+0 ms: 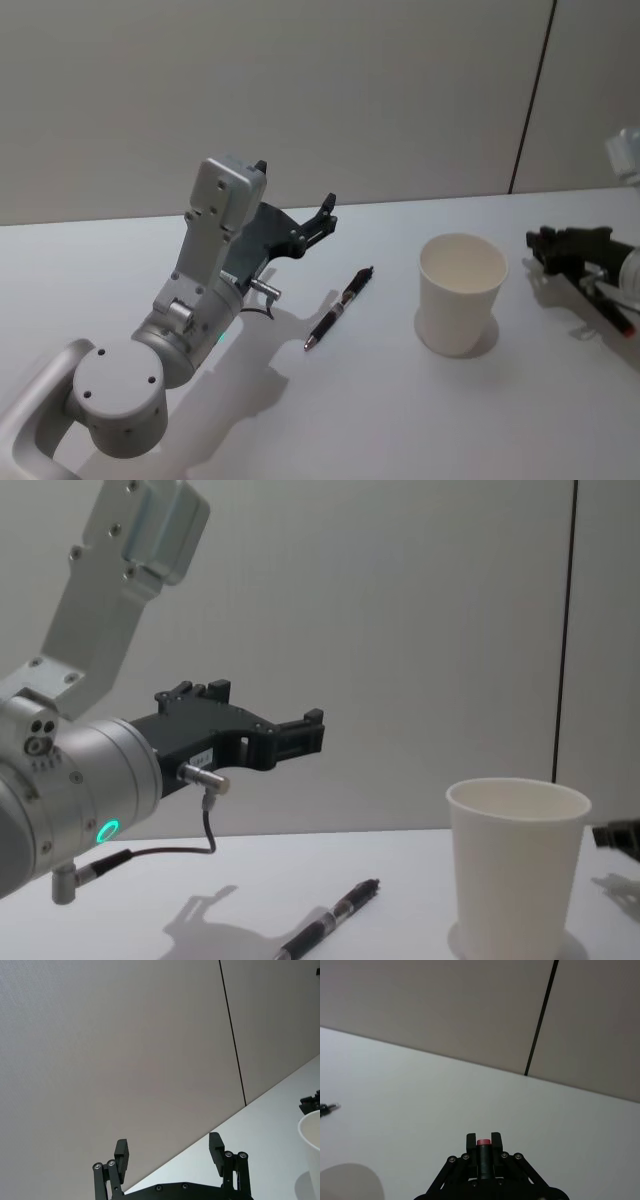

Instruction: Place the pen into the pen holder.

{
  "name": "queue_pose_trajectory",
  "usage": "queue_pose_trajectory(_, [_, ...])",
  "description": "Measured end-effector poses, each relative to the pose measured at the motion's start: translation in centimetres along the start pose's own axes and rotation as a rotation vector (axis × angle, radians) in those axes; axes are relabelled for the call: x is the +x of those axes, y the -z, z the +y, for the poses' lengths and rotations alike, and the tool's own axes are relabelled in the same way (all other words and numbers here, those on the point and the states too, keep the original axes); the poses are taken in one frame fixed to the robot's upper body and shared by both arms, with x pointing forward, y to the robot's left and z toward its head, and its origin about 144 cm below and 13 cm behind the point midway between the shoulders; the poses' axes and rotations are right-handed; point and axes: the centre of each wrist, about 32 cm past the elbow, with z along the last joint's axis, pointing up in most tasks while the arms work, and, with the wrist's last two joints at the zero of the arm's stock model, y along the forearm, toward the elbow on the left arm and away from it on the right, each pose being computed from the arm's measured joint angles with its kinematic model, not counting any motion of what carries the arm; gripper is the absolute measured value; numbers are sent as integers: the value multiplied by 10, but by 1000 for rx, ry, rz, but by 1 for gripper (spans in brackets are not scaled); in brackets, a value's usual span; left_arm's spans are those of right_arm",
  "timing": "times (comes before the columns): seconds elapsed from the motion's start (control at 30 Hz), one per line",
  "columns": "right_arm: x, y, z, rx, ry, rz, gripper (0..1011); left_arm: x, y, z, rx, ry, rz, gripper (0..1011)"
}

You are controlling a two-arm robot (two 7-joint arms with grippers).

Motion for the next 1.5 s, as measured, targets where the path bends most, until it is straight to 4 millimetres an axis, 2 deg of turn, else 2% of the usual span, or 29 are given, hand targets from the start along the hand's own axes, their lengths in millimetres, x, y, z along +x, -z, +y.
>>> queue_pose_trajectory(1.0, [-8, -52, -37, 488, 40, -17, 164, 0, 0, 0, 0, 0, 0, 1001])
queue_pose_trajectory(1.23, [-11, -54, -40, 543, 33, -20, 164, 0, 0, 0, 0, 0, 0, 1001])
queue_pose_trajectory(1.5, [-21, -45, -38, 538, -28, -7, 164, 0, 0, 0, 0, 0, 0, 1001])
